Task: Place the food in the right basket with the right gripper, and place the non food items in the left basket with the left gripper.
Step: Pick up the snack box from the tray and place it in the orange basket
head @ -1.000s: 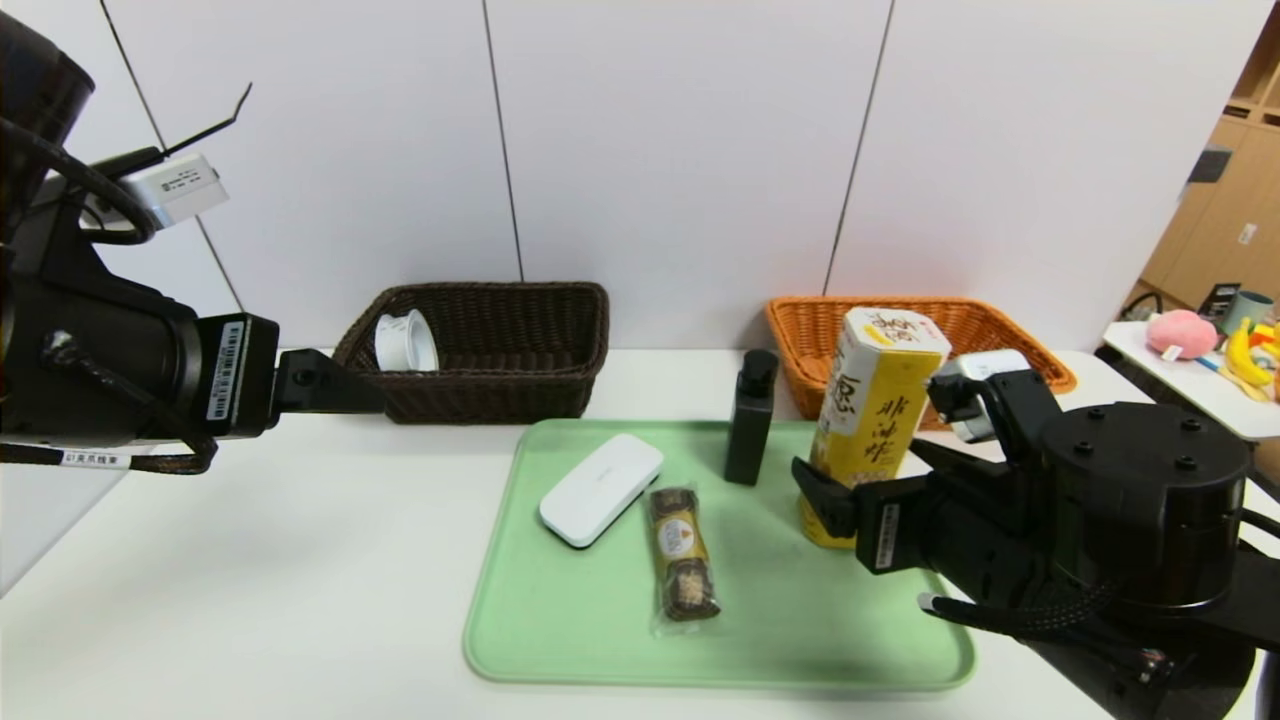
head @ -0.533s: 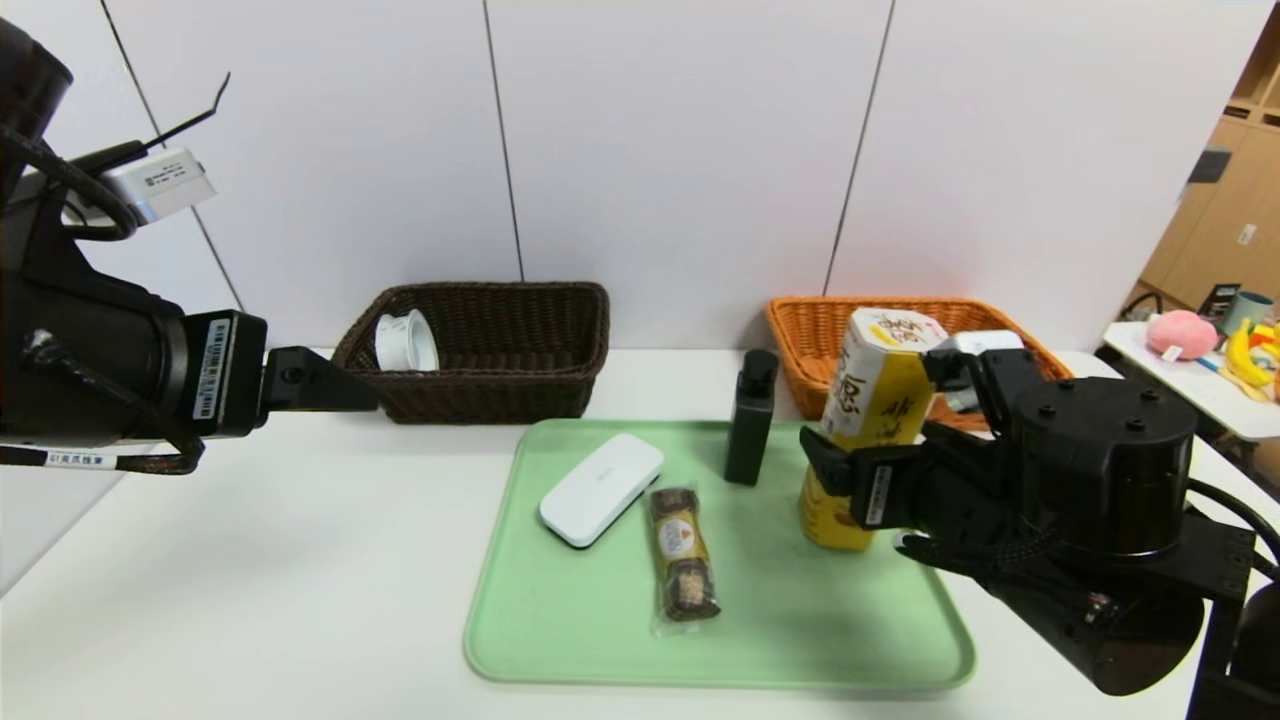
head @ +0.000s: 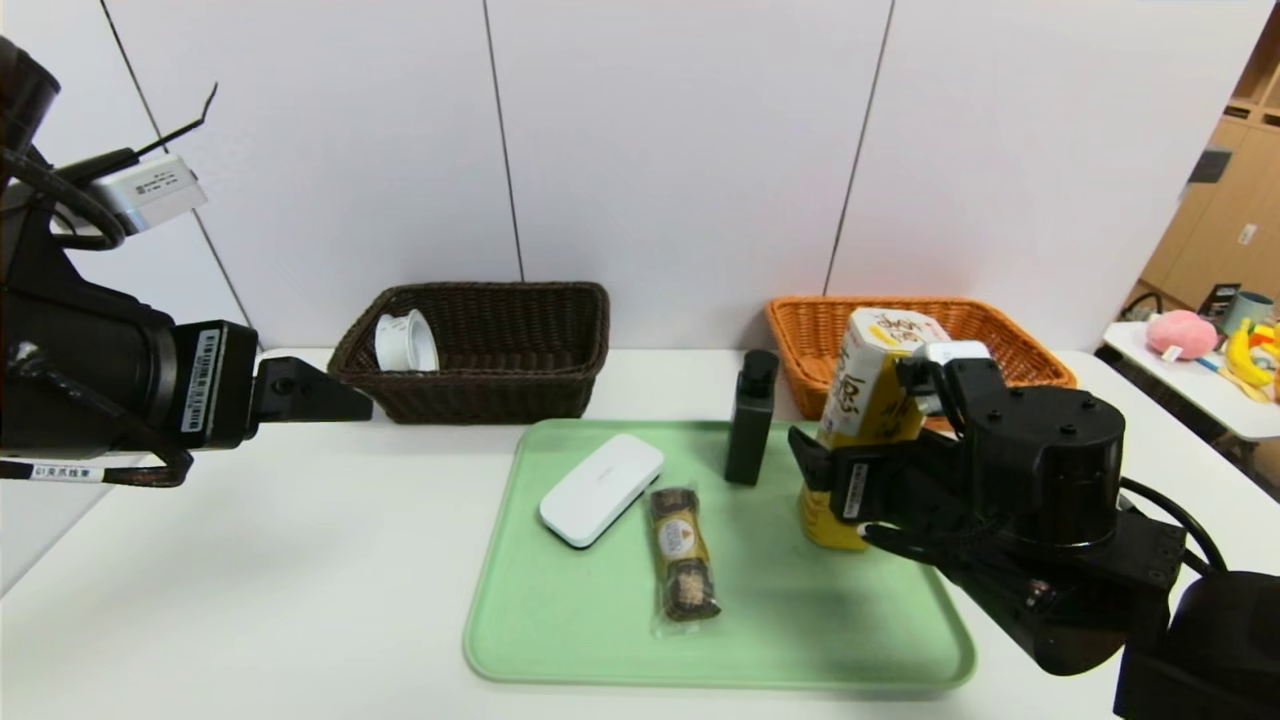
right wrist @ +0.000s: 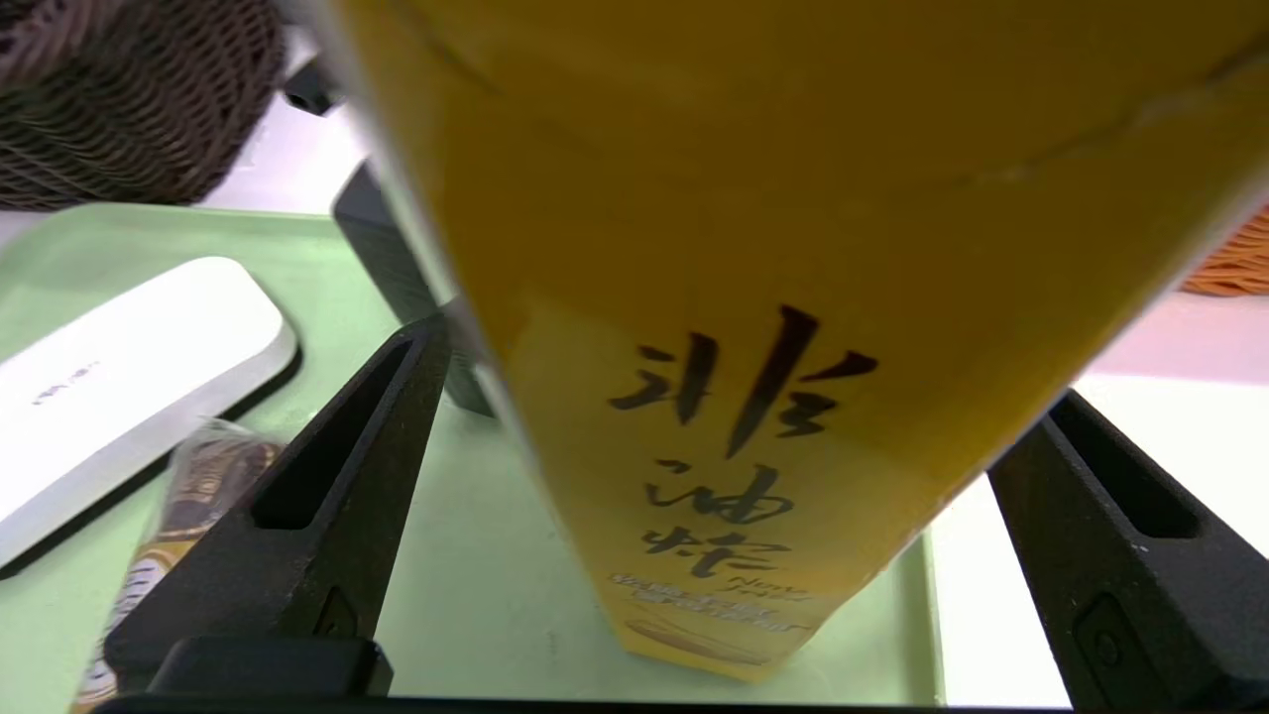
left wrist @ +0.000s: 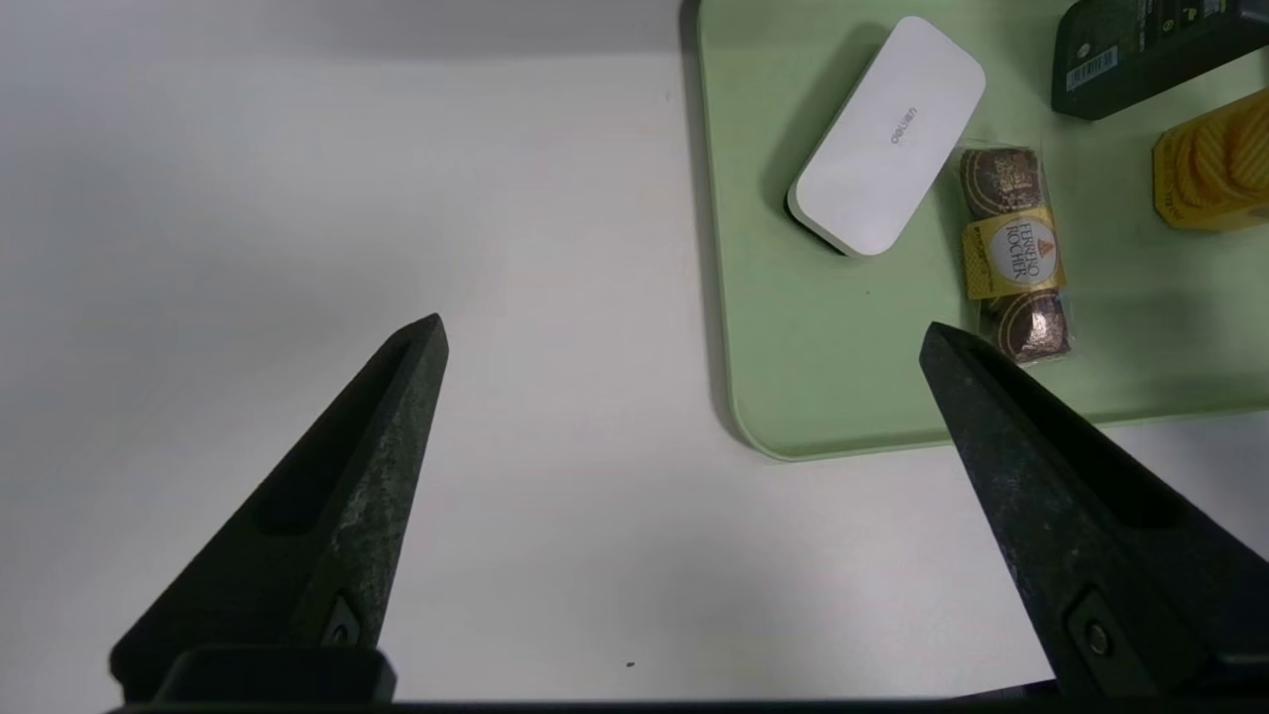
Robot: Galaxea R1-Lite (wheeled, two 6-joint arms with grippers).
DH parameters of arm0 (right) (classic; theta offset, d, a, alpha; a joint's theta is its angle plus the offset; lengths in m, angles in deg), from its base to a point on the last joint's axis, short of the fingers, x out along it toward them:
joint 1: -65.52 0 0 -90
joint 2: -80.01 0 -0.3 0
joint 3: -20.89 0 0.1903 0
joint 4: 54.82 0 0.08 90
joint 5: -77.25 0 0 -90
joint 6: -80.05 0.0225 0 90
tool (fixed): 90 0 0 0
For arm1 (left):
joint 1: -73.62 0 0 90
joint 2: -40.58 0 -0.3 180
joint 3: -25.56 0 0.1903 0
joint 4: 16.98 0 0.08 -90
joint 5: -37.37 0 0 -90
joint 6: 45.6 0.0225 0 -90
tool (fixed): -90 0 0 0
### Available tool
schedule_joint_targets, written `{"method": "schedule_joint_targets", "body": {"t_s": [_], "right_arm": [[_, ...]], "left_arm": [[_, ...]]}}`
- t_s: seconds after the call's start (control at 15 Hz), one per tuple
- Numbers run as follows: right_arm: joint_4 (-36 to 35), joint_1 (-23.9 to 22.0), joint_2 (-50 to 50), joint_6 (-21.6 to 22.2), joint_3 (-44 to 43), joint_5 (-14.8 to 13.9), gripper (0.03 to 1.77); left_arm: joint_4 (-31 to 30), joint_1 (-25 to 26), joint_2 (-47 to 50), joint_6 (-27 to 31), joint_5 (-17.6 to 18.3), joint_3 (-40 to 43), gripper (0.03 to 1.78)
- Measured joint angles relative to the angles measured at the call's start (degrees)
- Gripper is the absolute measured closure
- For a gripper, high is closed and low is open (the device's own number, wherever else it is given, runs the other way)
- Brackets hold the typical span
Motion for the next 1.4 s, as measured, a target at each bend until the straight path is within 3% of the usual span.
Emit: {"method": "schedule_joint_targets", "body": {"t_s": [0.33,0.53,0.73,1.13,1.4], "right_arm": [[-2.39,-0.94,1.13,-0.02,0.0,0.02,0.09],[-3.85,-0.96,2.01,-0.13,0.13,0.11,0.59],[-3.68,-0.74,2.13,-0.2,0.24,0.27,0.9],[-0.99,0.0,-2.62,-0.74,-0.52,0.57,0.93],[11.14,-0.46,-10.06,-0.8,-8.96,2.84,0.93]], "left_arm": [[-0.3,0.02,-0.04,0.07,0.02,0.24,0.12],[-0.34,0.02,-0.17,0.16,0.09,0.38,0.12],[-0.3,0.0,-0.2,0.1,0.13,0.6,0.12],[-0.32,0.0,-0.23,-0.01,0.17,1.46,0.12],[-0.56,0.0,-0.21,-0.01,0.2,2.32,0.12]]}}
